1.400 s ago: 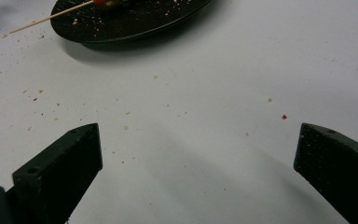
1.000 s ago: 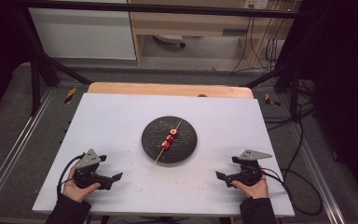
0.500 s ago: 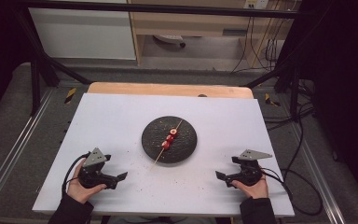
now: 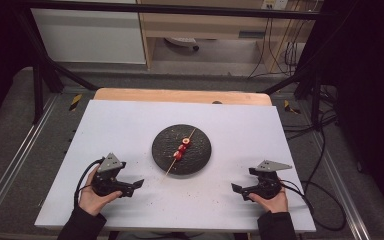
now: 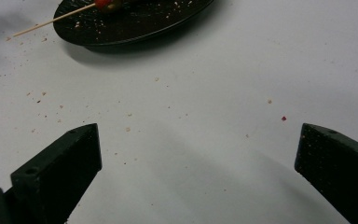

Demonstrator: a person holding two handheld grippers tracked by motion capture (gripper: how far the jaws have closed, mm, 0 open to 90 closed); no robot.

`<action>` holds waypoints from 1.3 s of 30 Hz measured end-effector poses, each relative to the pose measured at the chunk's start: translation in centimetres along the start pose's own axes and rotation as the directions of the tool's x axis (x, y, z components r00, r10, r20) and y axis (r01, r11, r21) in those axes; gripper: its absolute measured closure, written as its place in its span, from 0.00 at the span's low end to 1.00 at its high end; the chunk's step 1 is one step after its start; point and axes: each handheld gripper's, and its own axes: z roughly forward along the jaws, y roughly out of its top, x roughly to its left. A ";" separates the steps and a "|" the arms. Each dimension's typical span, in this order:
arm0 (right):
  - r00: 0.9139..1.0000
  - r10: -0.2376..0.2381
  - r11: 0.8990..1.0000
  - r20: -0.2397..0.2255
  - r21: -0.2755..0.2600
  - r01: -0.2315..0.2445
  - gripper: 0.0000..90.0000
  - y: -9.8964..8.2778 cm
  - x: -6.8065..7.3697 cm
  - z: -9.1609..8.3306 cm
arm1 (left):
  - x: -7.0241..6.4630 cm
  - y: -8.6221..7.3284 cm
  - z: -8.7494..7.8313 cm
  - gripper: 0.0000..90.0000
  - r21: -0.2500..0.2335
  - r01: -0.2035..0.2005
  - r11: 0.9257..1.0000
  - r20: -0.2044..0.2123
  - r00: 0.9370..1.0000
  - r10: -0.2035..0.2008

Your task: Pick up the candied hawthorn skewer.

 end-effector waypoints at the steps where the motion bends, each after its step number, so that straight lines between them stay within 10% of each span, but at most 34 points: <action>1: 1.000 0.002 1.000 0.000 -0.005 -0.002 0.02 0.0 0.0 0.0 | -0.2 0.4 0.1 0.08 0.000 -0.001 1.000 -0.001 1.000 0.001; 23: 1.000 0.000 1.000 -0.002 0.000 0.000 0.02 0.0 0.0 0.1 | -3.4 6.1 6.7 0.28 0.155 -0.024 0.988 -0.015 1.000 0.027; 39: 1.000 0.003 1.000 -0.008 -0.003 -0.003 0.02 0.0 0.0 0.1 | -4.3 7.5 10.2 0.61 0.271 0.005 0.962 -0.043 0.999 0.007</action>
